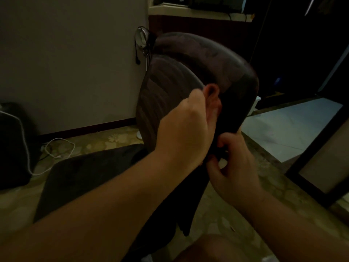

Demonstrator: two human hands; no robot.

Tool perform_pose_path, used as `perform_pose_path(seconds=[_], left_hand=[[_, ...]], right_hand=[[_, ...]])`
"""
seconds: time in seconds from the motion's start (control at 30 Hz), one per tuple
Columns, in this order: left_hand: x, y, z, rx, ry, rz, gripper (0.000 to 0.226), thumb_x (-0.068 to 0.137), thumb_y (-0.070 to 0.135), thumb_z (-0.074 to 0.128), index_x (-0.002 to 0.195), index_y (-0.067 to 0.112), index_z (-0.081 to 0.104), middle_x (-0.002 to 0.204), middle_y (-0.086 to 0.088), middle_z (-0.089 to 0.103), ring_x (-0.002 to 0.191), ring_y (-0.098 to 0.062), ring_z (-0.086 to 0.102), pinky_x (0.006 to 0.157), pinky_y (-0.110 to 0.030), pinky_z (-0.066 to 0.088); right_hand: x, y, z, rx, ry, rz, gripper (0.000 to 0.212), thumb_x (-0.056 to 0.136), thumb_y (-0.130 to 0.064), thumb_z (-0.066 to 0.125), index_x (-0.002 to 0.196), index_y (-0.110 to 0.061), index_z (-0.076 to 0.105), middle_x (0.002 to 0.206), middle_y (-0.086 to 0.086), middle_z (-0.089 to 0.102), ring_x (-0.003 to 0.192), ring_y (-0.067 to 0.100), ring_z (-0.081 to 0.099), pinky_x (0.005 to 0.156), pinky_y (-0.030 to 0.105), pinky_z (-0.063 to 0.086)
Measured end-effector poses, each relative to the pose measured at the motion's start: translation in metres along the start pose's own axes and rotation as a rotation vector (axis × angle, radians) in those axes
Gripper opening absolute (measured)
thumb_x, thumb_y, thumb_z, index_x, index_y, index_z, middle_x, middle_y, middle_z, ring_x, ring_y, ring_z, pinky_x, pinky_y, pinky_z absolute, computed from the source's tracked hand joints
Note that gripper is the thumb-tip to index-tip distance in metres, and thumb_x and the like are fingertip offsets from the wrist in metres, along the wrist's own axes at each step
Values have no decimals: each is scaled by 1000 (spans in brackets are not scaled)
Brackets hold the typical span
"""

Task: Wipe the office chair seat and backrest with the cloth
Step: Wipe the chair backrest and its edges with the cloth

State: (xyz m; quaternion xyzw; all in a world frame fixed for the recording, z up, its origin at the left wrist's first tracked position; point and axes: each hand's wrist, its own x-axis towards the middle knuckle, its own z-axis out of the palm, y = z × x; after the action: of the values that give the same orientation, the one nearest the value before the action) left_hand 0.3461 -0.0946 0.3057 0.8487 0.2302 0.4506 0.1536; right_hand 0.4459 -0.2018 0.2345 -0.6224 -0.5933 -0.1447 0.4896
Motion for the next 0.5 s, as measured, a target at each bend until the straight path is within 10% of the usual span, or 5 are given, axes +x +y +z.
perform_pose_path(seconds=[0.27,0.5], left_hand=[[-83,-60,3,215,-311,-100,41,104,61,19,100,30,46,88,6,58,69,-20,62,66,-45,54],[-205,-121,4,145,-629,-496,30,106,57,40,92,31,41,87,6,55,77,-15,59,74,-42,49]], right_hand=[[7,13,10,-76,82,15,36,87,-10,70,102,-22,41,117,6,49,91,-8,50,71,8,44],[-3,31,33,-74,116,33,18,98,-14,61,103,-19,45,120,11,50,92,-10,48,78,3,40]])
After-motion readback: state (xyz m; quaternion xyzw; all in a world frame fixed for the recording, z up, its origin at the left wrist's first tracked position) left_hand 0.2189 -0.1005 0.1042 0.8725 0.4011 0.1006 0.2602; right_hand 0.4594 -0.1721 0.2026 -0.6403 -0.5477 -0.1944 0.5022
